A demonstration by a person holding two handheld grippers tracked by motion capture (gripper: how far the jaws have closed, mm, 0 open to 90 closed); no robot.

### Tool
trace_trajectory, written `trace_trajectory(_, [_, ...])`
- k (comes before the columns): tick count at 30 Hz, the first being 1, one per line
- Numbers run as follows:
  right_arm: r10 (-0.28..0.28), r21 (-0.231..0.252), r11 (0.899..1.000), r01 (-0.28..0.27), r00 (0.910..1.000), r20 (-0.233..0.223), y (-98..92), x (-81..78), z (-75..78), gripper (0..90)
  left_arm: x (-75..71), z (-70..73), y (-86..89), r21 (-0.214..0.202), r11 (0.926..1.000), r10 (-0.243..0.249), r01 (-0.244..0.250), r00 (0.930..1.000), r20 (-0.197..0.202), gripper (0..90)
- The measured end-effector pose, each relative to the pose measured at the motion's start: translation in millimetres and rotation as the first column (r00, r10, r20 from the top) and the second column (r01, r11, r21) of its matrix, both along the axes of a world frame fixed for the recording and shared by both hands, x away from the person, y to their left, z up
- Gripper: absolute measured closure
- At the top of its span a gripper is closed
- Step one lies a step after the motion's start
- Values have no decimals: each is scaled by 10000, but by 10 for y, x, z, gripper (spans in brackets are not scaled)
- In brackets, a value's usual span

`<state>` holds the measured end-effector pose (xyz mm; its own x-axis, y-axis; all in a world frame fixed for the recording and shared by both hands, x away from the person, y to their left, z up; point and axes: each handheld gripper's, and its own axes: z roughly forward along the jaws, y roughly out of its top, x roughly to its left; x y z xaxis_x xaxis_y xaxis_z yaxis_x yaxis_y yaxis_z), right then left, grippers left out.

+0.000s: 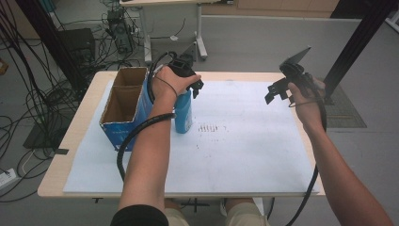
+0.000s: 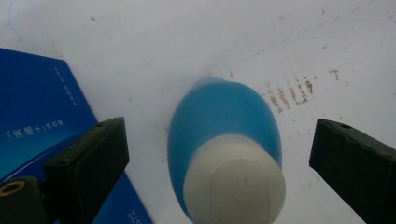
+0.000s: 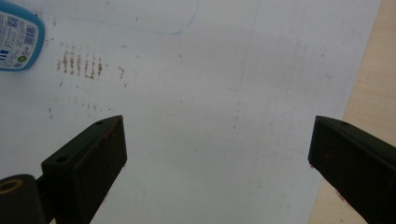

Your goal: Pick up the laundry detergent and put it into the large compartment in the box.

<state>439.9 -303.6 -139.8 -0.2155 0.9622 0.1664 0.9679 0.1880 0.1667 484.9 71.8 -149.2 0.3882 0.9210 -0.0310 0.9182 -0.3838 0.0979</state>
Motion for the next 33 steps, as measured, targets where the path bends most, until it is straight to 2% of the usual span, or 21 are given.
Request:
trace_trajectory(17, [-34, 2, 10000, 34, 9999, -121, -20, 30, -52, 43, 14, -163, -38, 115, 9998, 170, -168, 9997, -174, 50])
trace_trajectory(33, [-62, -9, 10000, 62, 9999, -120, -37, 29, -69, 43, -3, -203, -57, 153, 9995, 260, -259, 9996, -73, 46])
